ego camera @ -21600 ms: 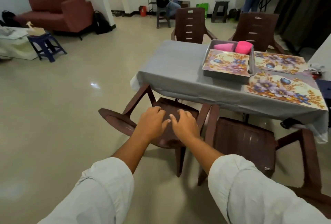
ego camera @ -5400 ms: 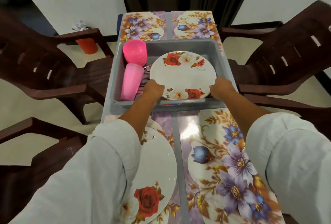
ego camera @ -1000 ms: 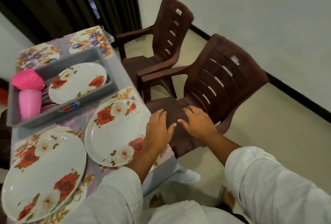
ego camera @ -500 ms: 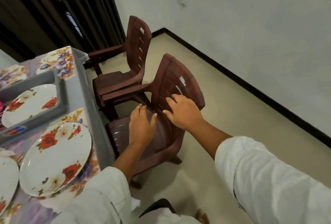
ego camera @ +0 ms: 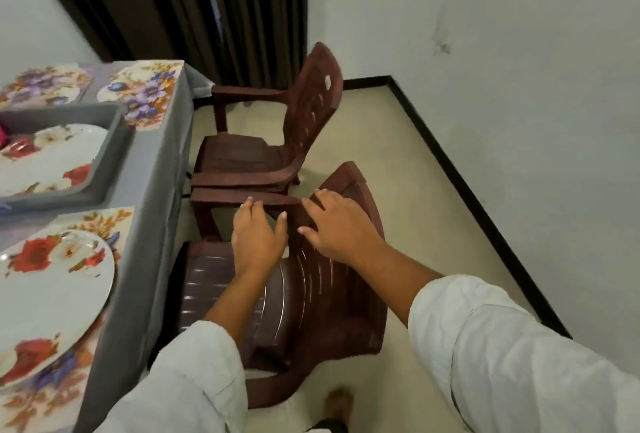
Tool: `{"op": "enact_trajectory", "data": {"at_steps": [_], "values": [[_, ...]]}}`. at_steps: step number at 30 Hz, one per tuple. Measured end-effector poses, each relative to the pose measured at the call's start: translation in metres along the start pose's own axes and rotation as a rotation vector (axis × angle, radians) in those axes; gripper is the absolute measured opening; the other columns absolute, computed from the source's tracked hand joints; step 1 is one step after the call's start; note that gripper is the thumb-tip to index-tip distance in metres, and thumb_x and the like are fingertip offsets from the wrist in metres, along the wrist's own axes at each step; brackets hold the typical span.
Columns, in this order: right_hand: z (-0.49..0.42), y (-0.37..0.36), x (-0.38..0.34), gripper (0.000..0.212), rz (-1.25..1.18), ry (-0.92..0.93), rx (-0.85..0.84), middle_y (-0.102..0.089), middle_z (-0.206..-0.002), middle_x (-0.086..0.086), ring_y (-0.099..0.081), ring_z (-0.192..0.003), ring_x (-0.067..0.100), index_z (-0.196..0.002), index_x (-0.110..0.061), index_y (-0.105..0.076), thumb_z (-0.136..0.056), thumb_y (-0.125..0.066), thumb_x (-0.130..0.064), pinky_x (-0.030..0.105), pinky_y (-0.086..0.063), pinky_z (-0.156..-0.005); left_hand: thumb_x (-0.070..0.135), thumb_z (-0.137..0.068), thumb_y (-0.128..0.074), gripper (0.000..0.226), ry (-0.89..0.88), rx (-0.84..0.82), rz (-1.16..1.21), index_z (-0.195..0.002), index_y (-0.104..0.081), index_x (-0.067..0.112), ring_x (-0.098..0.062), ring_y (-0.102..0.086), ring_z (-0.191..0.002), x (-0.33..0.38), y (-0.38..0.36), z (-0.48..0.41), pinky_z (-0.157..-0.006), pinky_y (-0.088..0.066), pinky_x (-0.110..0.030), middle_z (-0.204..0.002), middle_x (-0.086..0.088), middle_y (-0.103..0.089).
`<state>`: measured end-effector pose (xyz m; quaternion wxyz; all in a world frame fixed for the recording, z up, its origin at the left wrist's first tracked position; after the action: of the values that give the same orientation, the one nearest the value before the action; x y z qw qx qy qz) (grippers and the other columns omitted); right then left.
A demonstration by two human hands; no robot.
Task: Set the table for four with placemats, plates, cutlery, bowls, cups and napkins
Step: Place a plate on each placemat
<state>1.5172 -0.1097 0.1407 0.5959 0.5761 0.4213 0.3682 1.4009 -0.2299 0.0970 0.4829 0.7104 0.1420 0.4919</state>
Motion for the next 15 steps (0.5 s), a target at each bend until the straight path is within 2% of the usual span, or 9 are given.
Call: {"op": "enact_trajectory", "data": {"at_steps": [4, 8, 15], "values": [[-0.053, 0.003, 0.035, 0.066, -0.029, 0.093, -0.033, -0.039, -0.157, 0.018, -0.036, -0.145, 0.033, -0.153, -0.017, -0.04, -0.1, -0.043, -0.056, 0.046, -0.036, -0.115, 0.046, -0.099, -0.053, 0.063, 0.094, 0.024, -0.015, -0.147, -0.043, 0.005, -0.028, -0.026, -0.149, 0.018, -0.014, -0.029, -0.116, -0.034, -0.048, -0.159, -0.014, -0.033], [-0.087, -0.006, 0.056, 0.066, -0.087, 0.104, -0.053, -0.038, -0.158, 0.017, -0.034, -0.146, 0.033, -0.153, -0.017, -0.039, -0.1, -0.042, -0.056, 0.047, -0.035, -0.116, 0.043, -0.099, -0.056, 0.062, 0.129, 0.045, -0.068, -0.145, -0.044, 0.002, -0.03, -0.026, -0.149, 0.031, -0.025, -0.041, -0.116, -0.033, -0.046, -0.158, -0.018, -0.035], [-0.152, -0.014, 0.113, 0.063, -0.122, 0.359, -0.124, -0.033, -0.161, 0.015, -0.029, -0.15, 0.03, -0.156, -0.02, -0.034, -0.102, -0.039, -0.053, 0.044, -0.029, -0.118, 0.043, -0.101, -0.052, 0.063, 0.316, 0.151, -0.142, -0.148, -0.04, 0.004, -0.028, -0.023, -0.151, 0.086, -0.06, -0.082, -0.12, -0.028, -0.043, -0.16, -0.014, -0.032]]}}
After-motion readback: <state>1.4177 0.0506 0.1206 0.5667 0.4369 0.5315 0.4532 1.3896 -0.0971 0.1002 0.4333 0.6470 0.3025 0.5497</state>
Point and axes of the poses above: each hand's wrist, its own z-axis away from the middle knuckle, its own y-axis out of the back of the hand, x = y × z, the point moved 3 cm from there along -z, towards the middle knuckle
